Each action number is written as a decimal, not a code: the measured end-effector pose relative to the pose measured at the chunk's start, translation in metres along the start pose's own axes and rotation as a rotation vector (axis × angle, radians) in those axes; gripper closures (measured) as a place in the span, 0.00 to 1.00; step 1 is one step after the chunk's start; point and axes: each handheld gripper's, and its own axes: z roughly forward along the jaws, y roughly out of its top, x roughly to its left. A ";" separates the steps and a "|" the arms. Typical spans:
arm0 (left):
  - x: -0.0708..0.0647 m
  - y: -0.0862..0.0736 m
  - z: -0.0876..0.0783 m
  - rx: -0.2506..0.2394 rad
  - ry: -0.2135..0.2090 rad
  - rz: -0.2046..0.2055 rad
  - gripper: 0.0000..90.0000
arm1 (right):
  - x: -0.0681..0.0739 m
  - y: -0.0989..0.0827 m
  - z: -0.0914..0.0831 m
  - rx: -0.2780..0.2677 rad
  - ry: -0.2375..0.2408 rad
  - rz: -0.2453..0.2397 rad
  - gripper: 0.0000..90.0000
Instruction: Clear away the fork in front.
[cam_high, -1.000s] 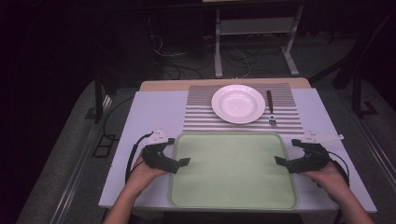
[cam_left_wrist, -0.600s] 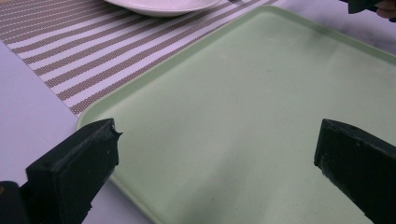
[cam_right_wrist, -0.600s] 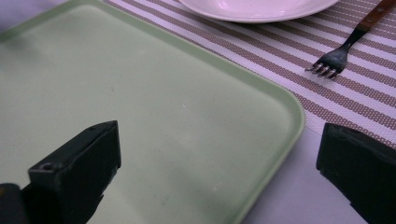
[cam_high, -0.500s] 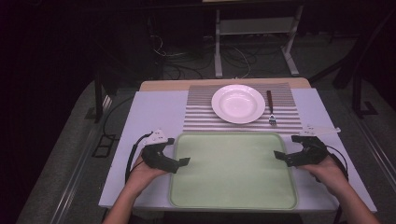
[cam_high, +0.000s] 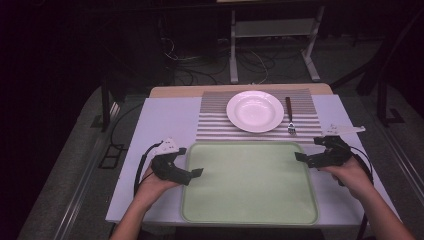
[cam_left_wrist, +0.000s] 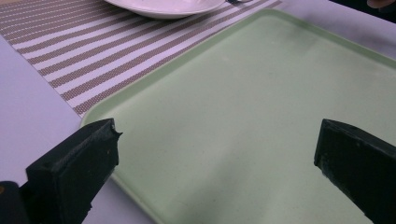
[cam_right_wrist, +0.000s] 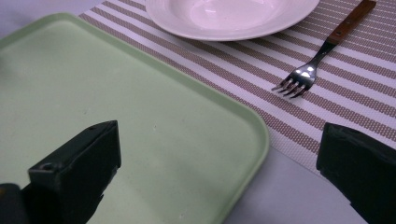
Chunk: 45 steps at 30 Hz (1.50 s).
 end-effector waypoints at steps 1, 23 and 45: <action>0.000 0.000 0.000 0.000 0.000 -0.001 0.00 | -0.002 0.003 0.001 0.001 -0.003 -0.003 0.00; 0.001 0.000 0.000 -0.003 0.003 -0.004 0.00 | -0.029 0.035 0.021 0.035 -0.043 0.032 0.00; 0.001 0.000 -0.001 -0.004 0.003 -0.007 0.00 | -0.054 0.063 0.041 0.079 -0.108 0.083 0.05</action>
